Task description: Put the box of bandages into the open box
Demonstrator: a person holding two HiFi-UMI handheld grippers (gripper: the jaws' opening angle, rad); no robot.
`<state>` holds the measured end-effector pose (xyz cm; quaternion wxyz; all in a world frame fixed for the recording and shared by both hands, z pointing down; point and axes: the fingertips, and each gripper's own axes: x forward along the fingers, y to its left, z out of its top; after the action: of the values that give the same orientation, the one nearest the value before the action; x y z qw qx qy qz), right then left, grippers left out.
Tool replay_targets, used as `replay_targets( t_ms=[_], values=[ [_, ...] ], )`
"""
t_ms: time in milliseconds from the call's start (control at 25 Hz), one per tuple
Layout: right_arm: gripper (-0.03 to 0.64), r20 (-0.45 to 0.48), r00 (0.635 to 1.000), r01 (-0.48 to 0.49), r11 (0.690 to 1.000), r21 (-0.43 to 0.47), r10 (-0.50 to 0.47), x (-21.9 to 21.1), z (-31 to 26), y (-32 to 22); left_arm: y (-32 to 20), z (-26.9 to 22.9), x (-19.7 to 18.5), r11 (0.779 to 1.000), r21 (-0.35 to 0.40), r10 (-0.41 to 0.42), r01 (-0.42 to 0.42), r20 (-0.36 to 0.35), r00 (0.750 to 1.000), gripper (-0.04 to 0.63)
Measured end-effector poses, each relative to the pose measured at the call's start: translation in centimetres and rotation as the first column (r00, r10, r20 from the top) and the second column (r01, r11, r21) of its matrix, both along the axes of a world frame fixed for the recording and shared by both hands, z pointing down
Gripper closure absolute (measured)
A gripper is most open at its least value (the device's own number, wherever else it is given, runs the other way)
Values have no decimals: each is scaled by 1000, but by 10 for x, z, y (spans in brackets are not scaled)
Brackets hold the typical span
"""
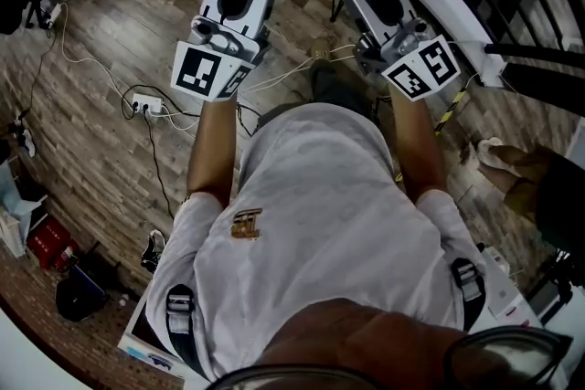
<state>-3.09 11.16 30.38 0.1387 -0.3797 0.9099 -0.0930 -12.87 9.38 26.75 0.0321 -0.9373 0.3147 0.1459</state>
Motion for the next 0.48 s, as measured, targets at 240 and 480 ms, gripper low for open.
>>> replay_targets(
  t_ms=[240, 480],
  values=[
    [520, -10, 1000, 4, 999, 33, -3, 4, 2, -4, -4, 2, 1, 999, 31, -16, 16, 2, 1000, 577],
    [520, -48, 999, 3, 999, 51, 0, 15, 1, -52, -53, 4, 13, 999, 27, -27, 27, 10, 1000, 577]
  ],
)
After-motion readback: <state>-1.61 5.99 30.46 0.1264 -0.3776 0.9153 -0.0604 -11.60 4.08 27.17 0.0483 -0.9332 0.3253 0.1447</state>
